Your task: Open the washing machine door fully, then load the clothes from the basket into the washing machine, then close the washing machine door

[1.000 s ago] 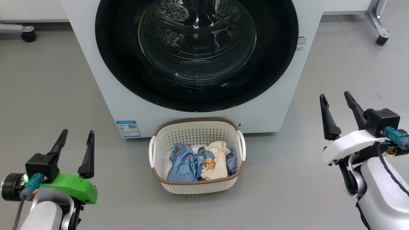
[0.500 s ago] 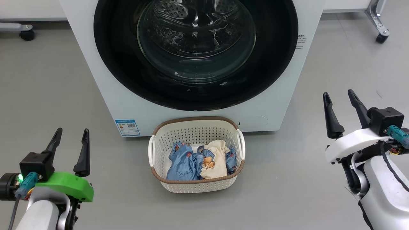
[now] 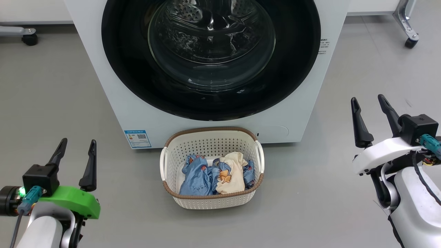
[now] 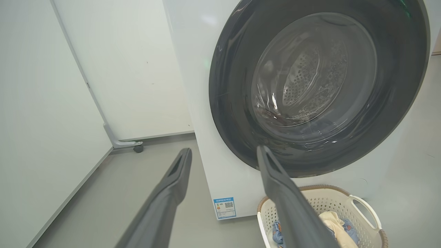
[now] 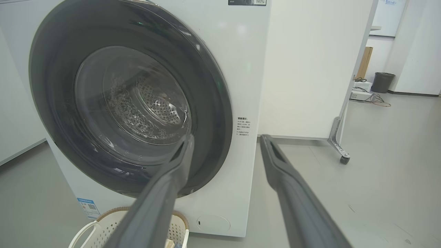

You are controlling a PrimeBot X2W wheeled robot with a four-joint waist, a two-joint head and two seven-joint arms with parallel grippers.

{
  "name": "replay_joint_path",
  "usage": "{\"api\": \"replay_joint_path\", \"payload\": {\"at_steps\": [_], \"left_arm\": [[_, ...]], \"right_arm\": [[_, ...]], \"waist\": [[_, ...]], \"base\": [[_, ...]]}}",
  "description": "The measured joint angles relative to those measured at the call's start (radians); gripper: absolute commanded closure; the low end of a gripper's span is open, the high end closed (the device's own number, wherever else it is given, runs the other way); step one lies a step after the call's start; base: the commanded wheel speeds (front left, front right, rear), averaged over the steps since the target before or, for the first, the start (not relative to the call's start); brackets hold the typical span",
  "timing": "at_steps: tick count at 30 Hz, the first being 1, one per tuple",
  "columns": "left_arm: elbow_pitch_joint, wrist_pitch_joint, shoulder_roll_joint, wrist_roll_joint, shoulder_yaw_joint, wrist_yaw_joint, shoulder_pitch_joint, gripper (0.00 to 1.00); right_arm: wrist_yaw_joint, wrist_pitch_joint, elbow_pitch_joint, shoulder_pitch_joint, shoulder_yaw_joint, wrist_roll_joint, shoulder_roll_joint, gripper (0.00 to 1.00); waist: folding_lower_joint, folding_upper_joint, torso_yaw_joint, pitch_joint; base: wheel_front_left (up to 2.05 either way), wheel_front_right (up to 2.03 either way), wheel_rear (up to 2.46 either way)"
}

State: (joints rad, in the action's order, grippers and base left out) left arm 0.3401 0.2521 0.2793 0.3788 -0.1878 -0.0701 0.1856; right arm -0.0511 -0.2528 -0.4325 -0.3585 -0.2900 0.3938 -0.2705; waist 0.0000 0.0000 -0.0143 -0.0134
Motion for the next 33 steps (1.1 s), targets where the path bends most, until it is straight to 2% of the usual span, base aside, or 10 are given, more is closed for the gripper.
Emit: {"api": "replay_joint_path", "payload": {"at_steps": [16,33], "left_arm": [[0.007,0.0,-0.001,-0.019,0.004,-0.009,0.0,0.0],[0.007,0.0,-0.011,-0.017,0.026,-0.015,0.0,0.0]], "right_arm": [[-0.004,0.0,0.0,0.001,0.019,-0.008,0.001,0.0],[-0.009,0.0,0.004,0.001,0.041,-0.009,0.004,0.0]], "waist": [[0.0,0.0,-0.006,0.002],[0.0,0.0,-0.006,-0.02]], "base": [[0.36,0.36,-0.72],[0.71,0.71,-1.42]]}}
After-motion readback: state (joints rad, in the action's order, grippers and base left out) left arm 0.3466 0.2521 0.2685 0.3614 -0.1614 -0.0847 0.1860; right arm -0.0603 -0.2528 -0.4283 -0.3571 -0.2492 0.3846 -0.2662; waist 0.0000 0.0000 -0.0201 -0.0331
